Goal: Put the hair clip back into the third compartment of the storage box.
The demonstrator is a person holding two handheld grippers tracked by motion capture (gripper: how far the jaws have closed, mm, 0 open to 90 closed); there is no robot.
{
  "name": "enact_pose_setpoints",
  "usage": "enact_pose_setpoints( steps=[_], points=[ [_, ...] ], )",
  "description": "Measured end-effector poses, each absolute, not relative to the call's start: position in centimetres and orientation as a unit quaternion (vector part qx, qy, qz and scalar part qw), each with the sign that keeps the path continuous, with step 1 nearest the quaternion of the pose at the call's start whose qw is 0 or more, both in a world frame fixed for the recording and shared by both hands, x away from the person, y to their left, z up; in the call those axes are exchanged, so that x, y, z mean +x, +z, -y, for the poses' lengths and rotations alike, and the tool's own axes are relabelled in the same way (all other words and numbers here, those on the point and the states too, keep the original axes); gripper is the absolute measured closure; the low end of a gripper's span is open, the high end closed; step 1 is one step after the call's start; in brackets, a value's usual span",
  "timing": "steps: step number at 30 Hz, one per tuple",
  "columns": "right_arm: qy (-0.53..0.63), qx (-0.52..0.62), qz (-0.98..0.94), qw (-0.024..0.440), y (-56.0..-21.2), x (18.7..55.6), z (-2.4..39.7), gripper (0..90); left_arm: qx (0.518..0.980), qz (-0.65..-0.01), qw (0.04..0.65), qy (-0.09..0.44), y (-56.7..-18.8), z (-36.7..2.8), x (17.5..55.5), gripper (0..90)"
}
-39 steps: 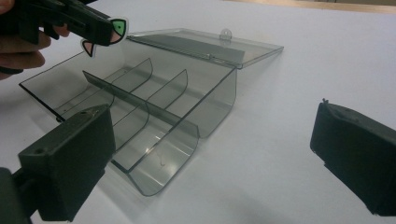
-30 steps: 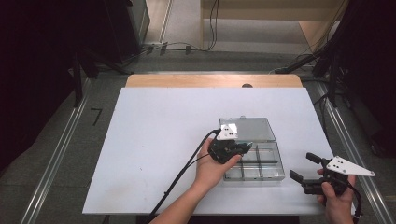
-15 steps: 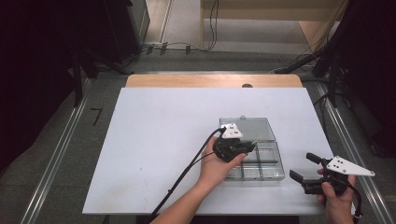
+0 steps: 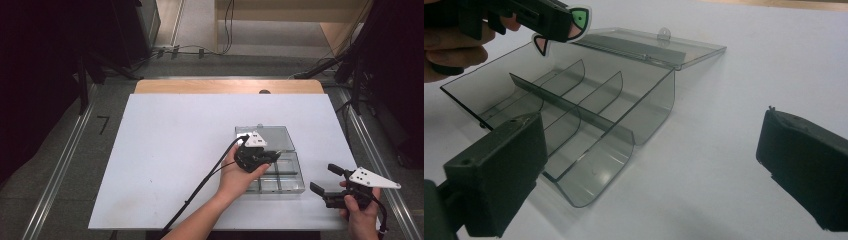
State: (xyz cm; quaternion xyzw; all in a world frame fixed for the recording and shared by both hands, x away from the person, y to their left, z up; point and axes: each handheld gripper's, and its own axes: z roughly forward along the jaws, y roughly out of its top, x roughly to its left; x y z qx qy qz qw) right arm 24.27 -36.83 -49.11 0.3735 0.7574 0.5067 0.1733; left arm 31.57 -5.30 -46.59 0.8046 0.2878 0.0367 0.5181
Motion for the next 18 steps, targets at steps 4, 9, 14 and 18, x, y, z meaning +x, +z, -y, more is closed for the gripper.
enact_pose_setpoints(
  steps=[4,9,14,18],
  points=[
    [0.506,0.373,-0.758,0.174,-49.13,24.29,36.82,0.0,0.808,-0.286,0.513,0.038,-46.62,5.69,31.58,82.8],
    [0.504,0.372,-0.760,0.174,-49.15,24.31,36.82,0.0,0.813,-0.282,0.507,0.040,-46.60,6.06,31.69,82.7],
    [0.504,0.371,-0.760,0.175,-49.16,24.32,36.81,0.0,0.814,-0.281,0.507,0.039,-46.48,6.07,31.77,82.7],
    [0.504,0.372,-0.760,0.175,-49.15,24.31,36.81,0.0,0.811,-0.278,0.514,0.036,-46.20,6.23,31.64,82.7]
  ],
)
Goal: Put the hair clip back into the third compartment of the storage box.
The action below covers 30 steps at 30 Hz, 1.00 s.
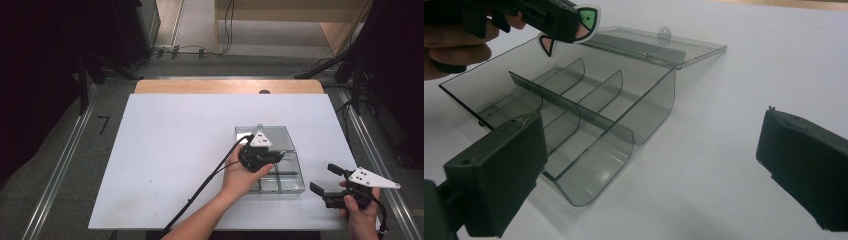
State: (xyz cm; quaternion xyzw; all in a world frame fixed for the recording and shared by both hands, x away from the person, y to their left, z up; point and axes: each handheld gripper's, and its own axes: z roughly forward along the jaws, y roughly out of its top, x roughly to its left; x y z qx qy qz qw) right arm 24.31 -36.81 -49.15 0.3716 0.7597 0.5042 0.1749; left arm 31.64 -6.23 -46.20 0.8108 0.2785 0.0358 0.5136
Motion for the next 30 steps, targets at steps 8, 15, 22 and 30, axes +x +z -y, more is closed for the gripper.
enact_pose_setpoints(
  steps=[8,15,22,30],
  points=[
    [0.504,0.371,-0.760,0.175,-49.2,24.3,36.8,0.0,0.813,-0.270,0.515,0.033,-45.9,7.0,31.6,82.7],
    [0.504,0.373,-0.759,0.174,-49.2,24.3,36.9,0.0,0.817,-0.270,0.509,0.029,-46.3,7.6,31.8,82.7],
    [0.503,0.375,-0.760,0.173,-49.2,24.4,36.9,0.0,0.819,-0.270,0.505,0.014,-46.7,7.9,32.1,82.7],
    [0.503,0.375,-0.759,0.173,-49.3,24.4,36.8,0.0,0.826,-0.266,0.496,0.009,-46.9,8.5,32.3,81.9]
  ],
)
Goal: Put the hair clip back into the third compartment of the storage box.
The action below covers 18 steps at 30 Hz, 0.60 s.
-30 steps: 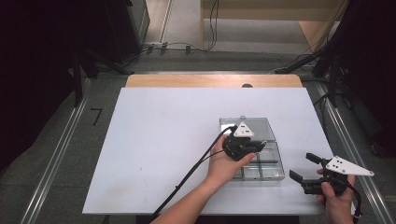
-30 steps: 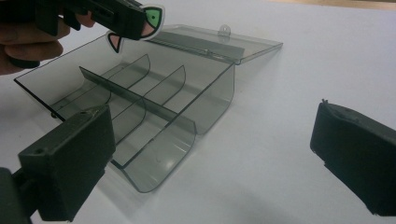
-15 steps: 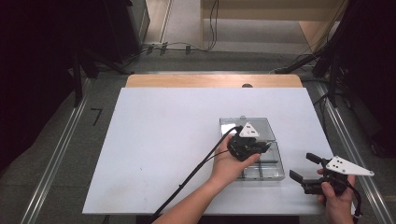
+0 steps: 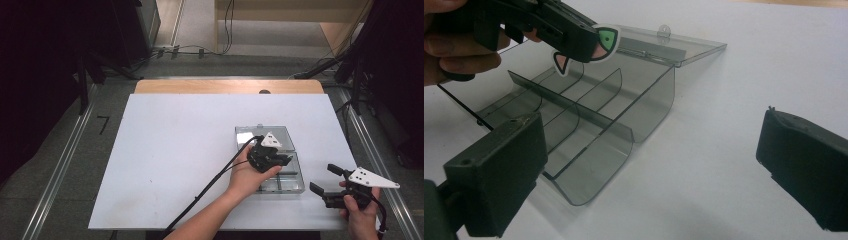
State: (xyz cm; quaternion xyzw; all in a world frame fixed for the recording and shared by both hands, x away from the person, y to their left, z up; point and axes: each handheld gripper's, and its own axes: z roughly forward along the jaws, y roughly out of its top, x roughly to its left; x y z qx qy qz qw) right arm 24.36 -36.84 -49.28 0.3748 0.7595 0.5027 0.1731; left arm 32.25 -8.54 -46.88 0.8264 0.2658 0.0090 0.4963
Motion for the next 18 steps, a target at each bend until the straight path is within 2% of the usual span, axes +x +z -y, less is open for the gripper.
enact_pose_setpoints(
  steps=[3,7,10,18],
  points=[
    [0.503,0.374,-0.760,0.173,-49.3,24.4,36.8,0.0,0.826,-0.264,0.498,0.000,-47.0,8.5,32.4,72.3],
    [0.502,0.373,-0.761,0.174,-49.3,24.4,36.8,0.0,0.826,-0.263,0.498,-0.008,-46.9,8.4,32.4,68.7],
    [0.503,0.373,-0.760,0.173,-49.3,24.4,36.8,0.0,0.824,-0.262,0.503,0.001,-46.9,8.4,32.2,59.8],
    [0.501,0.371,-0.763,0.172,-49.4,24.4,36.6,0.0,0.812,-0.262,0.521,0.019,-46.3,7.3,31.9,48.7]
  ],
)
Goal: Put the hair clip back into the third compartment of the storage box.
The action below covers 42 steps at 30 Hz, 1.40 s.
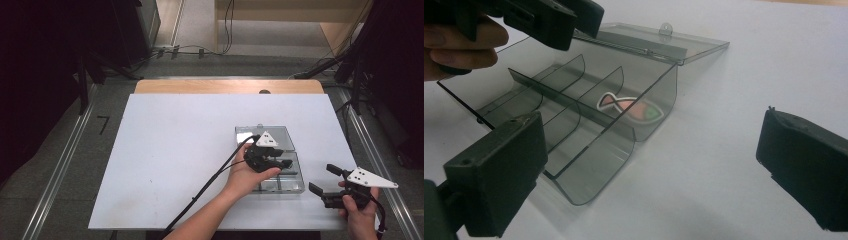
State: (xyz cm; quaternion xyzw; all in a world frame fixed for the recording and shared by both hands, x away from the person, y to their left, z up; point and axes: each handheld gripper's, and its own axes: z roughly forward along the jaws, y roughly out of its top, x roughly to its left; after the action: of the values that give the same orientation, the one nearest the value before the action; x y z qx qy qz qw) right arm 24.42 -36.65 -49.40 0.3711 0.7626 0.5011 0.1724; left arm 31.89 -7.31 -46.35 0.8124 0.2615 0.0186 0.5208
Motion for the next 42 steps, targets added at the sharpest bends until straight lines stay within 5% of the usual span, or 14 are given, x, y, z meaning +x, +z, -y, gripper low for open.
enact_pose_setpoints(
  steps=[42],
  points=[
    [0.499,0.358,-0.770,0.172,-49.2,24.6,35.5,0.0,0.789,-0.281,0.545,0.035,-46.1,0.8,31.9,0.1]
  ],
)
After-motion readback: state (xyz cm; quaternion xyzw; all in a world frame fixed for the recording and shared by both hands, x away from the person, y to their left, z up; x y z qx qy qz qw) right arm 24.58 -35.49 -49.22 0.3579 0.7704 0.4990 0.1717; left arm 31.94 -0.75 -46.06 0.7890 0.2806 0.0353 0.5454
